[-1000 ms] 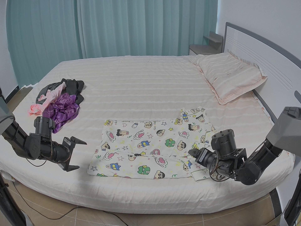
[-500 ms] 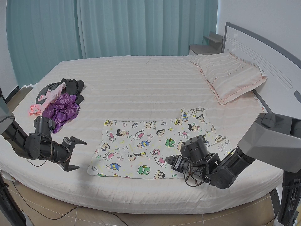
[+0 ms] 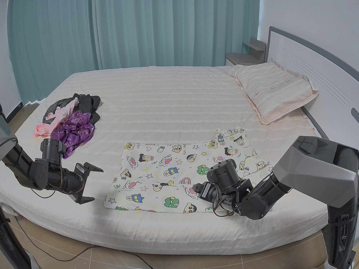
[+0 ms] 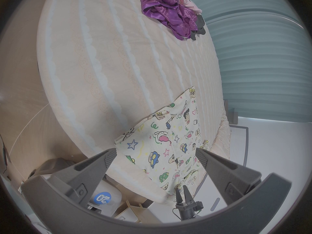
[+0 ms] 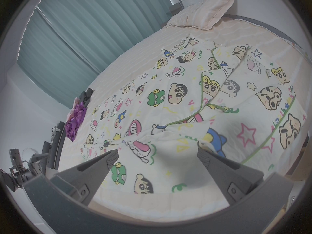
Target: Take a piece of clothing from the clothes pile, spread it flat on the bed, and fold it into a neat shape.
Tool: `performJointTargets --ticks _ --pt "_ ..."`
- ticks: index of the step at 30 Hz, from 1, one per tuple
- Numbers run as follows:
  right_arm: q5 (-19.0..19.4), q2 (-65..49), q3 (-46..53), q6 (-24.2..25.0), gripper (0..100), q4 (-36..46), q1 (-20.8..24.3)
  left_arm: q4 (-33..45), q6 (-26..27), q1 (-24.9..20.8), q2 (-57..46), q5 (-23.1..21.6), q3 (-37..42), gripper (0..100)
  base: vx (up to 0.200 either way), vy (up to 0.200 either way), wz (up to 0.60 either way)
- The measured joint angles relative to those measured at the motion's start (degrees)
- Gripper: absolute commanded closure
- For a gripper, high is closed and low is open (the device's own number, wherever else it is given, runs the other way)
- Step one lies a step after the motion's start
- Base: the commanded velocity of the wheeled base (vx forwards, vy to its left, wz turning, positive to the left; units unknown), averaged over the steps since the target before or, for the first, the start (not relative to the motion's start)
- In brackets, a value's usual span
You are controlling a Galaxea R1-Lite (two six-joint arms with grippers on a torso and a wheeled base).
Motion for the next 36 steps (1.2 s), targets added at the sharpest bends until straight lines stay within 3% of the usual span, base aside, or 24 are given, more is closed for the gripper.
performJointTargets --ticks 8,18,27,36 --pt "-0.8 2.9 -6.8 -3.4 0 2.3 -2.9 0.0 0.1 0.0 0.0 0.0 0.0 0 0.000 0.000 0.00" --pt "-1.0 3.6 -9.6 -4.0 0 3.8 -3.4 0.0 0.1 0.0 0.0 0.0 0.0 0 0.000 0.000 0.00" --pt "0.0 -1.2 -3.5 -3.6 0 3.8 -3.2 0.0 0.2 0.0 0.0 0.0 0.0 0 0.000 0.000 0.00" --pt "3.3 -11.5 9.7 -2.1 0 2.1 -2.8 0.0 0.2 0.0 0.0 0.0 0.1 0 0.000 0.000 0.00"
